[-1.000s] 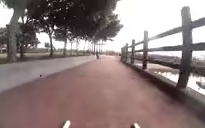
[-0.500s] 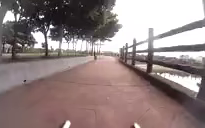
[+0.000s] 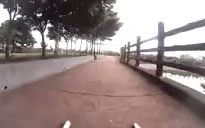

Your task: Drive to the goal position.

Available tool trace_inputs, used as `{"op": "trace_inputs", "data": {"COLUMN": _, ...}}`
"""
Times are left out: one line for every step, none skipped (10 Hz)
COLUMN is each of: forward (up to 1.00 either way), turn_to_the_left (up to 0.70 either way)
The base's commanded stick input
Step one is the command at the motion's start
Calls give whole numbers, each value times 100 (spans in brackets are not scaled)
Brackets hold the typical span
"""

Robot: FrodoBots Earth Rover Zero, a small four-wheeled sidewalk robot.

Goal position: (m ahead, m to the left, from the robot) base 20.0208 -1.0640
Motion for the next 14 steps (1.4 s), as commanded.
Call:
{"op": "trace_inputs", "data": {"forward": 100, "turn_to_the_left": -2}}
{"op": "trace_inputs", "data": {"forward": 100, "turn_to_the_left": -5}}
{"op": "trace_inputs", "data": {"forward": 100, "turn_to_the_left": -35}}
{"op": "trace_inputs", "data": {"forward": 100, "turn_to_the_left": -20}}
{"op": "trace_inputs", "data": {"forward": 100, "turn_to_the_left": 0}}
{"op": "trace_inputs", "data": {"forward": 100, "turn_to_the_left": 0}}
{"op": "trace_inputs", "data": {"forward": 100, "turn_to_the_left": 0}}
{"op": "trace_inputs", "data": {"forward": 100, "turn_to_the_left": 0}}
{"op": "trace_inputs", "data": {"forward": 100, "turn_to_the_left": 0}}
{"op": "trace_inputs", "data": {"forward": 100, "turn_to_the_left": 0}}
{"op": "trace_inputs", "data": {"forward": 100, "turn_to_the_left": 0}}
{"op": "trace_inputs", "data": {"forward": 100, "turn_to_the_left": 0}}
{"op": "trace_inputs", "data": {"forward": 100, "turn_to_the_left": 0}}
{"op": "trace_inputs", "data": {"forward": 100, "turn_to_the_left": 0}}
